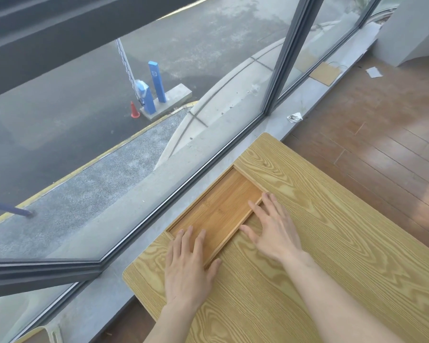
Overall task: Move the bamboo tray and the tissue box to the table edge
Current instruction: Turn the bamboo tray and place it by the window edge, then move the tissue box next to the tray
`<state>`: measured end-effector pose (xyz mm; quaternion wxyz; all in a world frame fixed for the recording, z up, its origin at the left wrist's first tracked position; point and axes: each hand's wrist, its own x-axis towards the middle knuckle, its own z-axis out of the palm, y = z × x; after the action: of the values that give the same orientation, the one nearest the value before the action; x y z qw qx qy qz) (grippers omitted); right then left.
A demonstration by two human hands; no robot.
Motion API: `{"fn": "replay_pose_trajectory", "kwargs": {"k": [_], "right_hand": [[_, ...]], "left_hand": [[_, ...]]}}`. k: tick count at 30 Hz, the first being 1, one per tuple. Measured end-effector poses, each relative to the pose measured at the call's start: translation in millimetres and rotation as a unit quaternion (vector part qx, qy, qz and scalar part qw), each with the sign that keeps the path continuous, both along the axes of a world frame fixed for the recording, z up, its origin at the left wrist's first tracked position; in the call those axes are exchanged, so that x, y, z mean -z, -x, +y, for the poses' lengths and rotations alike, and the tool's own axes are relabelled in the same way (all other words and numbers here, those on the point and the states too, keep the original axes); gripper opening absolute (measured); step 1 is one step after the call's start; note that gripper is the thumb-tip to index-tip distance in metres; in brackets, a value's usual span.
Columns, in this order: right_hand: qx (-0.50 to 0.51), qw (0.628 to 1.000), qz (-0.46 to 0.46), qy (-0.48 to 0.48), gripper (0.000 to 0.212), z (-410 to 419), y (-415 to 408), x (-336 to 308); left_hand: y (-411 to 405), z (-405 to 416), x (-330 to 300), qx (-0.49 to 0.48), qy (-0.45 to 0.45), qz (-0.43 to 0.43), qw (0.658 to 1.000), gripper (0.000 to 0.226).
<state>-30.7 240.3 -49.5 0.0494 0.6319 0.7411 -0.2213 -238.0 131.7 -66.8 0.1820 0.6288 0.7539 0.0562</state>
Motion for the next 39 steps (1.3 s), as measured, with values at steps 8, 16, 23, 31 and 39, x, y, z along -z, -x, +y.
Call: {"fn": "replay_pose_trajectory", "kwargs": {"k": [8, 16, 23, 31, 39], "right_hand": [[0.087, 0.993, -0.065, -0.042, 0.103, -45.1, -66.9, -45.4], [0.259, 0.959, -0.088, -0.072, 0.107, -140.0, -202.3, -85.5], [0.429, 0.895, -0.048, -0.113, 0.098, -257.6, -333.6, -97.2], [0.655, 0.734, 0.135, -0.122, 0.092, -365.9, -429.0, -74.2], [0.736, 0.561, 0.379, -0.008, 0.097, -385.7, -451.2, -41.0]], "left_hand": [[-52.1, 30.7, -32.7, 0.141, -0.040, -0.011, 0.989, 0.094], [-185.2, 38.2, -78.2, 0.306, -0.066, -0.024, 0.949, 0.096], [-341.0, -9.9, -102.4, 0.392, -0.030, -0.097, 0.914, 0.093], [-482.2, -90.8, -89.8, 0.407, 0.094, -0.196, 0.887, 0.084], [-539.9, -124.4, -48.5, 0.238, 0.245, -0.281, 0.897, 0.085]]}}
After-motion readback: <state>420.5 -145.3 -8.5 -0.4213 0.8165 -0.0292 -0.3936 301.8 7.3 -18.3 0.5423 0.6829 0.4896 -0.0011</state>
